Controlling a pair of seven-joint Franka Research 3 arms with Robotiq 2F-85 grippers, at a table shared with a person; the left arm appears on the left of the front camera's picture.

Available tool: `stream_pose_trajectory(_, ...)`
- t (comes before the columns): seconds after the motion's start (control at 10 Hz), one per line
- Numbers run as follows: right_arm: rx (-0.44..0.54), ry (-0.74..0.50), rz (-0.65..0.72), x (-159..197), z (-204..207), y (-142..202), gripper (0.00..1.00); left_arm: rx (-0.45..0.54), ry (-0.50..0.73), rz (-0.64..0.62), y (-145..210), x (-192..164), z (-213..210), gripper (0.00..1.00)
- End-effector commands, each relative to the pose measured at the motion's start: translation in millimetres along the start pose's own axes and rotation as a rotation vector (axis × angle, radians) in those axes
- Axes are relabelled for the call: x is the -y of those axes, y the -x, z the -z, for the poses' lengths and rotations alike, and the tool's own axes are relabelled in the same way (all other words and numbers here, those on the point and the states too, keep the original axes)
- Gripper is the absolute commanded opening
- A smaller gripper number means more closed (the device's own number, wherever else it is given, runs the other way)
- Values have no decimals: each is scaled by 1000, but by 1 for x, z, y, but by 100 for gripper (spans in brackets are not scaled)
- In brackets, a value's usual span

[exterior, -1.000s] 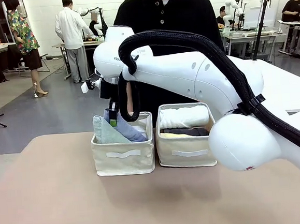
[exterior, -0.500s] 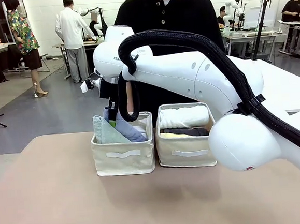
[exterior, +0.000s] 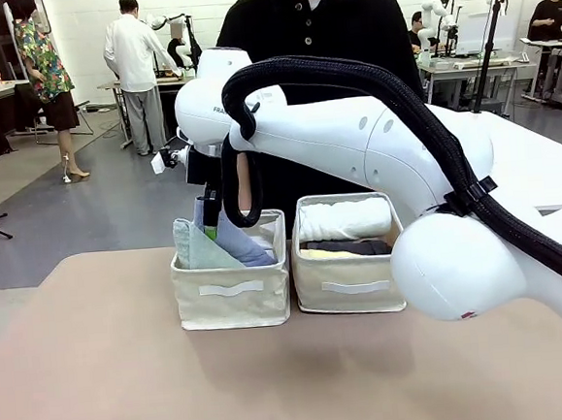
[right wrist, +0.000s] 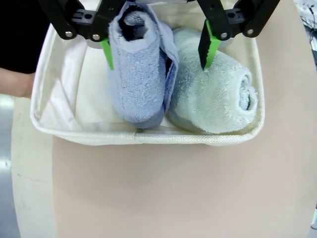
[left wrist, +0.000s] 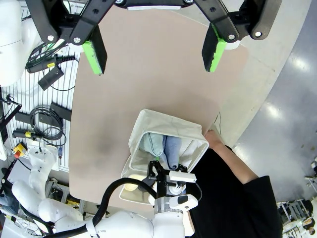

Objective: Sort the towels based on their folding style.
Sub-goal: Pick up another triangle-folded towel from the table and place it in the left Fabric basket.

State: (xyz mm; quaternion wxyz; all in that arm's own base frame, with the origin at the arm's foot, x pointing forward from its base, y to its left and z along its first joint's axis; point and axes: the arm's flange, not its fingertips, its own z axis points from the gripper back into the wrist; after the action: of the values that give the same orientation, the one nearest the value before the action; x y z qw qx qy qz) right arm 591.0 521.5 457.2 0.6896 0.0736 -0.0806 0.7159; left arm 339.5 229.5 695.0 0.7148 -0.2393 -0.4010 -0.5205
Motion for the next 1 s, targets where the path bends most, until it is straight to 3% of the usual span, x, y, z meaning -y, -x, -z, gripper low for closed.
stream_pose_trajectory(0.0, 5, 17, -12, 16, -10, -13, 100, 14, -4, 8, -1, 2, -1, 100)
stream_pose_trajectory(0.9, -40, 106, -12, -5, -43, -23, 100, 14, -4, 8, -1, 2, -1, 100)
